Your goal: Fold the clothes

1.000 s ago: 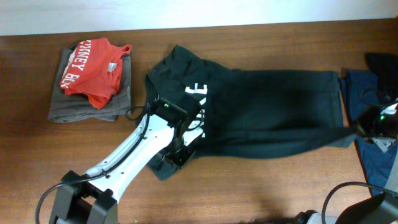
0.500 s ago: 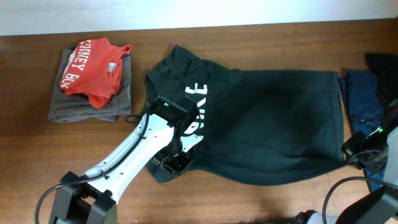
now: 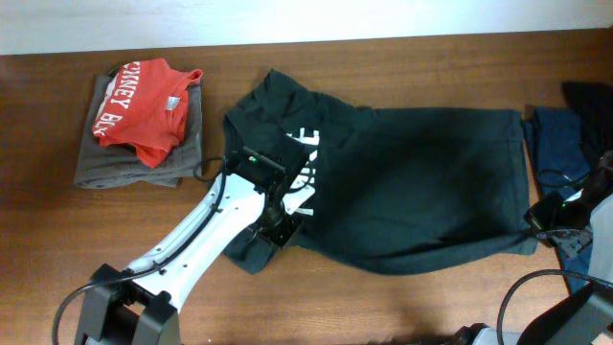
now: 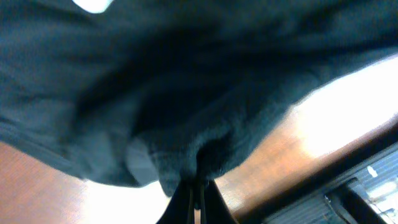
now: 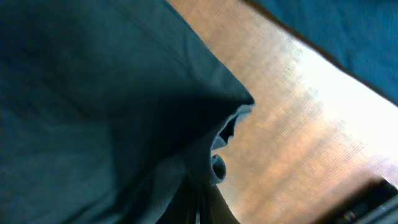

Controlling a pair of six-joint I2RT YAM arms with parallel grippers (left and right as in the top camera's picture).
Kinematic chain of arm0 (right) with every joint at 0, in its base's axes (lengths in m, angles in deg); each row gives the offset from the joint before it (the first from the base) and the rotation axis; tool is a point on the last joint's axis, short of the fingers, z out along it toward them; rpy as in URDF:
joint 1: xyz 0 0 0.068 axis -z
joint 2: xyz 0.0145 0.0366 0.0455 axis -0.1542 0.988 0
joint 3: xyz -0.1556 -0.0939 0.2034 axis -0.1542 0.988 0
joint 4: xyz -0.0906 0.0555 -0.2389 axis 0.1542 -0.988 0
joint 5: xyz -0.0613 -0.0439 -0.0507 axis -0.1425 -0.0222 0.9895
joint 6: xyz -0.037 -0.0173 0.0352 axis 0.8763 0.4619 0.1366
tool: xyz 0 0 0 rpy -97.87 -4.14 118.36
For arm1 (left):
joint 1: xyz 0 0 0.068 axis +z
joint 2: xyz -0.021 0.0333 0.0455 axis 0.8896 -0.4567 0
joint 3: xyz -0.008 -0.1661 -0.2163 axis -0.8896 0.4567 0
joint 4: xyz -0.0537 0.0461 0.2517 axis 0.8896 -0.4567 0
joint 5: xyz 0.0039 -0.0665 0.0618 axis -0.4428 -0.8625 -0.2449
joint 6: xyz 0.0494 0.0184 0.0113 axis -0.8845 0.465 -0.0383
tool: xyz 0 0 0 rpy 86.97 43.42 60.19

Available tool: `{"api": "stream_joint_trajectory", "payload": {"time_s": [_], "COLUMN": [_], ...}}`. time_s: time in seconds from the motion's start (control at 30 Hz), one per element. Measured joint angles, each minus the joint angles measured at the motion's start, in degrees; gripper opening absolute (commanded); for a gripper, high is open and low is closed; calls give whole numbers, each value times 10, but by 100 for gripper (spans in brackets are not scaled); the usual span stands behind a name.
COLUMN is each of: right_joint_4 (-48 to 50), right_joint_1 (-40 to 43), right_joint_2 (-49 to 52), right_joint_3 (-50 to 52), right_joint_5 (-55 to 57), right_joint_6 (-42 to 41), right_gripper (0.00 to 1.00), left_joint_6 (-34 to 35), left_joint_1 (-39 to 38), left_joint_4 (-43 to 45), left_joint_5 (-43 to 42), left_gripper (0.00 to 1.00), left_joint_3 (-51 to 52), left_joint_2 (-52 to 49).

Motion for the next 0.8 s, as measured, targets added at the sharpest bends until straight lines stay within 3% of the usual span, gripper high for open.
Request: {"api": "stream_joint_trajectory", "payload": {"time_s": [0.53, 0.8], "right_joint_4": [87, 127], "right_joint_1": [0, 0], "right_joint_2": [44, 56], "right_joint_3": [0, 0], "right_joint_5": [-106, -129], "right_joint_6": [-7, -9], "right_gripper": [4, 4], "left_joint_6": [-18, -22], "left_joint_1": [37, 37], "left_joint_4": [160, 170], "left_joint_5": [57, 90], "left_gripper": [0, 0], "left_joint_3": [-1, -1], "left_joint_2": [0, -10]}}
